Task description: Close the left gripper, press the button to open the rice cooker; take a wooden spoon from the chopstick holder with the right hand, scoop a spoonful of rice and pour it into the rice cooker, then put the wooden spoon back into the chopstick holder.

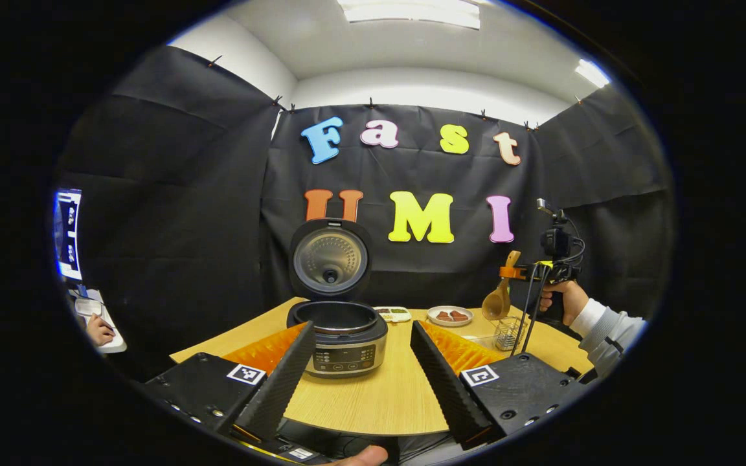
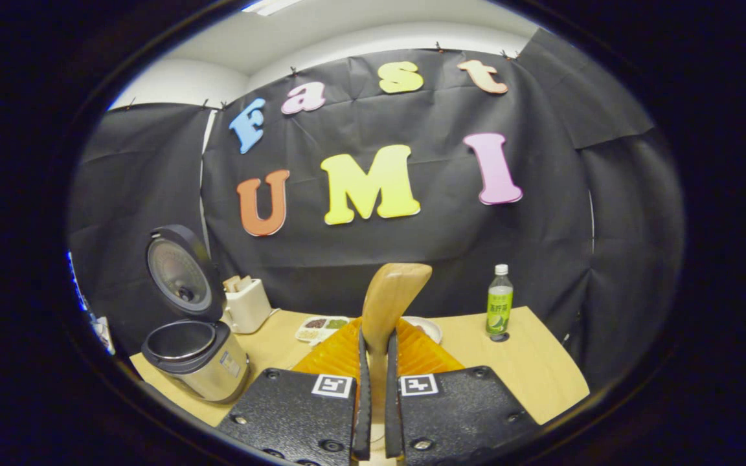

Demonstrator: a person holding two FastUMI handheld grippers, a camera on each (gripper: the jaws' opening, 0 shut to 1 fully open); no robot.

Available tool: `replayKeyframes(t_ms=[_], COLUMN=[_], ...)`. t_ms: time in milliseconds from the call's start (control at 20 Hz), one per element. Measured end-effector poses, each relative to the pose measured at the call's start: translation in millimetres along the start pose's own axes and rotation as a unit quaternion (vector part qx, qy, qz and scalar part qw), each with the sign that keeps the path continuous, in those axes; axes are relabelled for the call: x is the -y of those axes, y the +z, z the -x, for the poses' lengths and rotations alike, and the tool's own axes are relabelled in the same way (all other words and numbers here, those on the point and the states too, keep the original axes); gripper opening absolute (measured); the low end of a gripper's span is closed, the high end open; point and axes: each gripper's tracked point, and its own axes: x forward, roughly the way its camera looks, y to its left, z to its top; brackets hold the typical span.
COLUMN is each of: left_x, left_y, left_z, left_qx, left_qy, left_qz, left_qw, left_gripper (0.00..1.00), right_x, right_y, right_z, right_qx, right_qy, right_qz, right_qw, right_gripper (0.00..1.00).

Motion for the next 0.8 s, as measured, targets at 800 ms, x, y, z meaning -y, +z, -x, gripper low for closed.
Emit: replayKeyframes(t_ms=[800], left_x=[-4], left_y=[-12], left_z=[3], left_qx=[-0.018], left_qy=[0.000], left_qz=[0.022], left_qw=[1.000], left_gripper=[0.95], right_x=[-45], right_y=[-123], right_z=[-31], right_qx=[-0.073], right_qy=[-0.013], right_qz=[0.029], right_qw=[0.997], right_gripper=[0.15])
